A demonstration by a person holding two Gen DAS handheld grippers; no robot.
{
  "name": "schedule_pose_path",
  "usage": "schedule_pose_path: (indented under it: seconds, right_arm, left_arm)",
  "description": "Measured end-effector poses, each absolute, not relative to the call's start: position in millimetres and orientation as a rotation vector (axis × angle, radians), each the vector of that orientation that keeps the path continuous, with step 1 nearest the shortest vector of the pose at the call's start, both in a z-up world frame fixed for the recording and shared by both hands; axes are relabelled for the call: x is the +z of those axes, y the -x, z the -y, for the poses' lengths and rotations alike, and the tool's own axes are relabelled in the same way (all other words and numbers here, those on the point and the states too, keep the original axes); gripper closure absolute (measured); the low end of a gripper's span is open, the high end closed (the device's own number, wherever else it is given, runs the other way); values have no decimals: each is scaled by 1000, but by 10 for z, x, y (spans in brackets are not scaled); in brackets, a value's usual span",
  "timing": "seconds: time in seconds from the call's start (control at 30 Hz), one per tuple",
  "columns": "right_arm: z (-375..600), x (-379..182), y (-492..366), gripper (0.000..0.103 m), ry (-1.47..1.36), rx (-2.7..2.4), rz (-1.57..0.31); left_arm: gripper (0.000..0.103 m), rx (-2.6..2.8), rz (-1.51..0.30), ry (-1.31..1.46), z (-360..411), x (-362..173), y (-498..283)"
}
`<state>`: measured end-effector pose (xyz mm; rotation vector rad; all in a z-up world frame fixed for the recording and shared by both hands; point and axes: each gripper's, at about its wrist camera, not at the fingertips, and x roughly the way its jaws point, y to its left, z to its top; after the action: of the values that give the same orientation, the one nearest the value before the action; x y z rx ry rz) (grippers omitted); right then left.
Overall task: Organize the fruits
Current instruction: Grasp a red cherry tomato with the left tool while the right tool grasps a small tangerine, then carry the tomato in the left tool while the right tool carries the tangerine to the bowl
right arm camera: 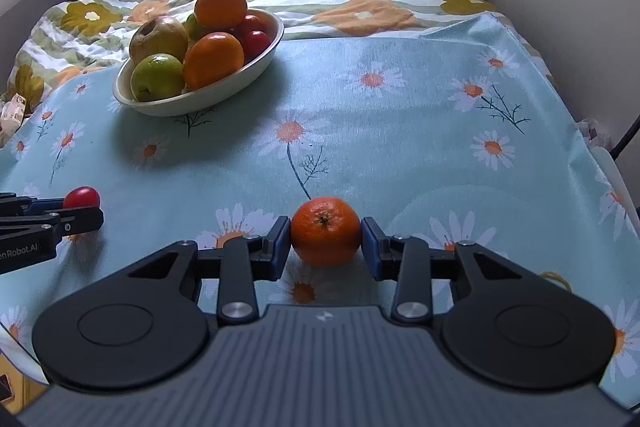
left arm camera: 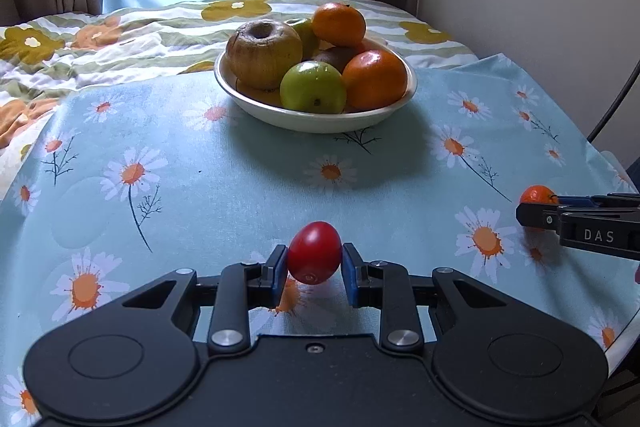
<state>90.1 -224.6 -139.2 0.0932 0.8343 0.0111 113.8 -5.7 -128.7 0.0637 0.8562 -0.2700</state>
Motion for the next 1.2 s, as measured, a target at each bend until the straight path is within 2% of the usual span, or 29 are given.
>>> schedule_pose_path:
  seconds: [0.67,0.93,1.2]
  right_arm:
    - [2036,-466,-824,51,-94,42,-732]
    - [1836,-111,-995,51,-93,43,-713]
    - [1584,1,-1286,51,-121,37,-693]
  left_arm:
    - [72,-230,-731,-1,-170,-364,-971]
    - [72,-257,-710,-14,-313,-85,-1201]
    - [72,-337,-686,-80,-321,-20,-1596]
